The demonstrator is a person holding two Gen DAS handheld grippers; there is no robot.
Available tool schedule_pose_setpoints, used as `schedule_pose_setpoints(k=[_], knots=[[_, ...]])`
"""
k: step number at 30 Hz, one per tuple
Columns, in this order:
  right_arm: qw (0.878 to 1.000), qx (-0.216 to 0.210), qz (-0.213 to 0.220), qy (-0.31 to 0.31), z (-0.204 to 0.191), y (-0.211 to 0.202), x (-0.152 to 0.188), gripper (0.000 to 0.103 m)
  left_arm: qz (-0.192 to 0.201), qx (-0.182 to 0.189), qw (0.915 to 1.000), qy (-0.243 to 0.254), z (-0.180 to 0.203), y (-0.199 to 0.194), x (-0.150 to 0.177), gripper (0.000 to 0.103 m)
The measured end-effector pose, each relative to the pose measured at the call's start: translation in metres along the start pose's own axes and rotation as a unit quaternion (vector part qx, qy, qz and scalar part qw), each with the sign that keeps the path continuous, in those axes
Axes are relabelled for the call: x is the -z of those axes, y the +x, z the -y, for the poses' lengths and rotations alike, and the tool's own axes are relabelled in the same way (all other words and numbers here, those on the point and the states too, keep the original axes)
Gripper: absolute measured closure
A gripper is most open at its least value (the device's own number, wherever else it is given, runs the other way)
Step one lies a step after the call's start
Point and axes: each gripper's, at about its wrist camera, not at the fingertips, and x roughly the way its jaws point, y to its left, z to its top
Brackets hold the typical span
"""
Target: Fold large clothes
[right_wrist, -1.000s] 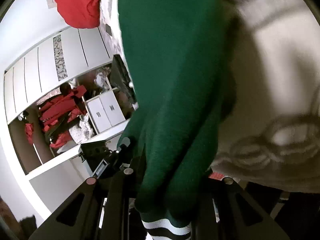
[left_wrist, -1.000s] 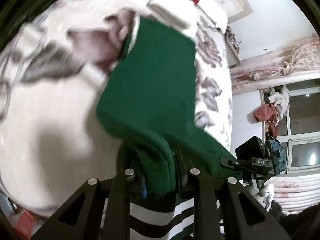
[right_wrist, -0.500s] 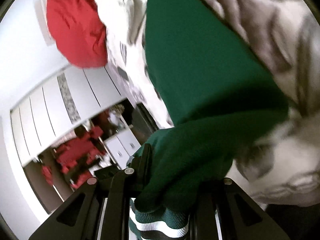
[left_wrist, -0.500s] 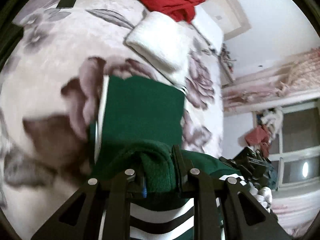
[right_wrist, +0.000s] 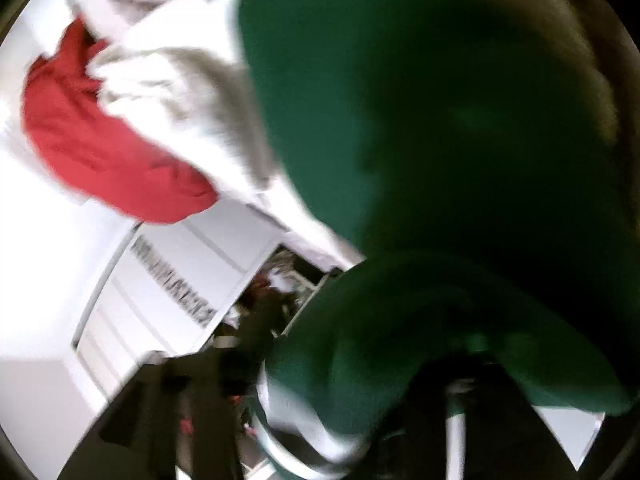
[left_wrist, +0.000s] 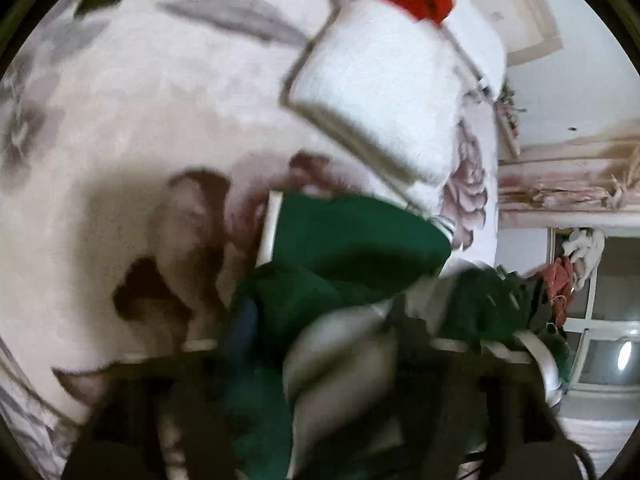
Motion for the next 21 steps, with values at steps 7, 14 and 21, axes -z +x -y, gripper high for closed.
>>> schedule_pose_setpoints(k=[7,14,21], knots=[[0.982,0.093,0.021,-0.162,-0.036,-0.05,0.025,0.021,0.141,-0.066,0.9871,0.037,-0.009,-0.074,0.041,0.012],[0.89,0.297,-0.002,-0.347,0.01,-0.061,0.031,0.013,0.179,-0.285,0.9415,0.004,-0.071,-0.043,0.196,0.011],[0.874,0.264,-0.025,-0.407,0.038,-0.01,-0.016,0.007,0.176,-0.313,0.9265,-0.114,-0.156,0.018,0.296,0.007]])
